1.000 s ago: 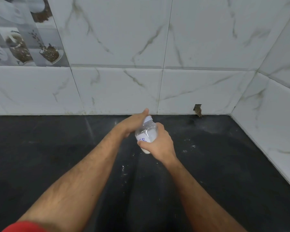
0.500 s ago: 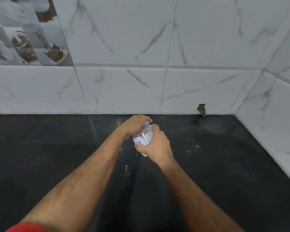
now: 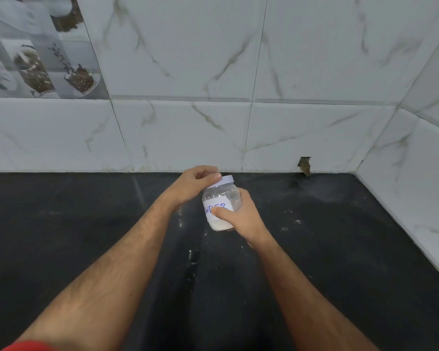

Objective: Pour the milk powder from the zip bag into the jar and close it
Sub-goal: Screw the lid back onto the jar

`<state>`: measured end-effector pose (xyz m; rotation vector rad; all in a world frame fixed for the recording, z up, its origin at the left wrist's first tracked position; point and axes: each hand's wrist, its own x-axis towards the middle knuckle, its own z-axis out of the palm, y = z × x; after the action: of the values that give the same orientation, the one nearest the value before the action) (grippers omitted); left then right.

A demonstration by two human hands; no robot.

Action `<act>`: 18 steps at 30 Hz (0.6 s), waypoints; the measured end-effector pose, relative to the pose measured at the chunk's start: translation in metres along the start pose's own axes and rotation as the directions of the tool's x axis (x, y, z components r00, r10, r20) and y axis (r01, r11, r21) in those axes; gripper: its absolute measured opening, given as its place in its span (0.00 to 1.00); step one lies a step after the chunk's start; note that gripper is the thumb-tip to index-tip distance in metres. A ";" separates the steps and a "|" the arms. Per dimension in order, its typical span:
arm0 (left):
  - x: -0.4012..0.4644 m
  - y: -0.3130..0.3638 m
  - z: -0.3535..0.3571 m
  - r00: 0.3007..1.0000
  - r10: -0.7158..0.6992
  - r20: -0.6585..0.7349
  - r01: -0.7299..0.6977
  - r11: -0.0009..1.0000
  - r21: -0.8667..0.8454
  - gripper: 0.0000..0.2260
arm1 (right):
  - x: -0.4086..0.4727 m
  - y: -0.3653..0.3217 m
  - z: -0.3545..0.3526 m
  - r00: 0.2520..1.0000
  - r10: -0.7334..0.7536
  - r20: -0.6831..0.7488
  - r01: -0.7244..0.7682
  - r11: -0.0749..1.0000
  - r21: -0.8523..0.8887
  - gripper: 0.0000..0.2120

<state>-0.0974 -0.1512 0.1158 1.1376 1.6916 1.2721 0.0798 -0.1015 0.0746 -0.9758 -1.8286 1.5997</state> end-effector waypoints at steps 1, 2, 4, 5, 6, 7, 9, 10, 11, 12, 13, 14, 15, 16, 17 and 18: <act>0.001 -0.004 -0.004 1.000 -0.007 -0.021 0.007 1.000 0.007 0.23 | 0.000 0.000 -0.001 0.999 0.001 -0.036 -0.002 1.000 -0.031 0.35; 0.002 -0.007 -0.007 0.999 -0.018 -0.027 0.018 1.000 0.007 0.22 | -0.001 0.000 -0.003 0.997 -0.001 -0.076 -0.004 0.998 -0.068 0.35; 0.003 -0.011 -0.009 0.999 -0.044 -0.004 0.044 0.999 -0.005 0.18 | -0.004 -0.001 -0.003 0.989 -0.026 -0.148 0.001 0.987 -0.162 0.36; 0.003 -0.010 -0.007 0.999 -0.054 0.008 0.054 0.998 -0.017 0.17 | -0.005 -0.001 -0.003 0.984 -0.043 -0.175 0.005 0.978 -0.211 0.36; 0.002 -0.008 -0.002 0.998 -0.061 0.015 0.062 0.998 -0.034 0.16 | -0.005 -0.001 -0.001 0.979 -0.064 -0.196 0.010 0.964 -0.266 0.36; 0.003 -0.005 0.003 0.997 -0.071 0.016 0.072 0.996 -0.049 0.17 | -0.005 -0.001 0.001 0.974 -0.088 -0.210 0.013 0.942 -0.334 0.37; 0.004 0.004 0.017 0.996 -0.093 0.004 0.093 0.994 -0.049 0.17 | -0.005 0.000 0.006 0.968 -0.122 -0.218 0.006 0.883 -0.469 0.42; 0.004 0.008 0.025 0.995 -0.101 -0.009 0.100 0.995 -0.029 0.17 | -0.005 0.000 0.009 0.966 -0.140 -0.217 0.008 0.856 -0.517 0.44; 0.005 0.012 0.032 0.993 -0.110 -0.039 0.109 0.994 -0.010 0.20 | -0.005 0.000 0.012 0.962 -0.168 -0.215 0.021 0.831 -0.556 0.45; 0.007 0.013 0.039 0.988 -0.124 -0.091 0.125 0.992 0.004 0.21 | -0.005 0.000 0.015 0.958 -0.196 -0.211 0.036 0.808 -0.588 0.46; 0.008 0.014 0.043 0.979 -0.140 -0.152 0.143 0.990 0.013 0.21 | -0.005 0.000 0.017 0.954 -0.213 -0.209 0.045 0.794 -0.606 0.45; 0.008 0.013 0.046 0.968 -0.149 -0.200 0.154 0.988 0.008 0.19 | -0.005 0.000 0.018 0.954 -0.213 -0.210 0.044 0.793 -0.607 0.45; 0.008 0.013 0.047 0.963 -0.150 -0.223 0.153 0.988 -0.003 0.17 | -0.005 0.000 0.017 0.958 -0.195 -0.211 0.036 0.811 -0.584 0.45; 0.008 0.012 0.046 0.964 -0.142 -0.223 0.144 0.990 -0.012 0.16 | -0.005 0.000 0.015 0.964 -0.164 -0.207 0.029 0.845 -0.534 0.44; 0.007 0.013 0.045 0.970 -0.131 -0.207 0.132 0.991 -0.011 0.16 | -0.005 0.000 0.012 0.972 -0.133 -0.195 0.028 0.884 -0.467 0.44; 0.005 0.013 0.043 0.975 -0.120 -0.186 0.120 0.993 -0.008 0.17 | -0.006 0.000 0.009 0.978 -0.110 -0.176 0.031 0.915 -0.401 0.43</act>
<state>-0.0569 -0.1302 0.1173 0.9269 1.8697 1.3331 0.0765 -0.1113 0.0731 -1.1776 -2.0628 1.0626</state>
